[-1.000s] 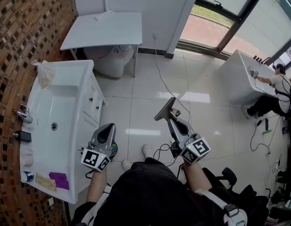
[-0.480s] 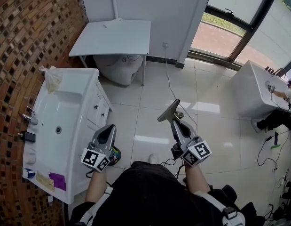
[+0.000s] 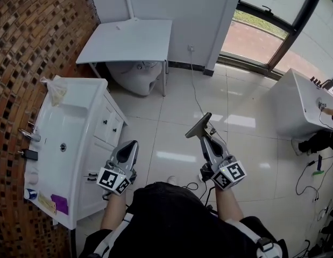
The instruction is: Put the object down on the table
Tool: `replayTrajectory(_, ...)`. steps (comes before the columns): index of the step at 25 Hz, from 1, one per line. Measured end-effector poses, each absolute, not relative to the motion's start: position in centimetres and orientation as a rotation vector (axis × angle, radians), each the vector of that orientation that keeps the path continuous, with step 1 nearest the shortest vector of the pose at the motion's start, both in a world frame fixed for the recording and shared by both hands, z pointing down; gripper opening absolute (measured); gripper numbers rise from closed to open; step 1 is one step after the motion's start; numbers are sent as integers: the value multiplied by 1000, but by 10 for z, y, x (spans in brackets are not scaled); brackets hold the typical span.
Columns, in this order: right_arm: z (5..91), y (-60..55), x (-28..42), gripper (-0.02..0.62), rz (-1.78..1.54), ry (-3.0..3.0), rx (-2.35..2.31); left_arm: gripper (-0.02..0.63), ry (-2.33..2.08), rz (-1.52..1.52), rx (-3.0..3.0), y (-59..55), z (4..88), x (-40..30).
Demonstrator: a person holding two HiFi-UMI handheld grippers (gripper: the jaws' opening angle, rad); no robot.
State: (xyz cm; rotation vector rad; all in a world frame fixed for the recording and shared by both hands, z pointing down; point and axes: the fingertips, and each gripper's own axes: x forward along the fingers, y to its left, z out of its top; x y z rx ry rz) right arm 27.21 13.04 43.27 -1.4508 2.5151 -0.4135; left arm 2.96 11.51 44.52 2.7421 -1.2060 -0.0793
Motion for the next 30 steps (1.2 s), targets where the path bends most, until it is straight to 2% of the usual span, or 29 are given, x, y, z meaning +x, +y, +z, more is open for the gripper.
replayTrajectory(8, 461, 125, 281, 8, -520, 2485, -1457, -2, -1197, -26, 2705, 107, 457, 36)
replayTrajectory(15, 460, 93, 289, 8, -488, 2455, -1542, -2, -1142, -50, 2707, 65, 474, 40)
replayTrajectory(21, 450, 37, 287, 8, -470, 2414, -1590, -2, -1001, -158, 2817, -3, 441, 59)
replayTrajectory(30, 431, -66, 223, 8, -396, 2515, -1506, -2, -1141, -152, 2745, -95, 458, -22)
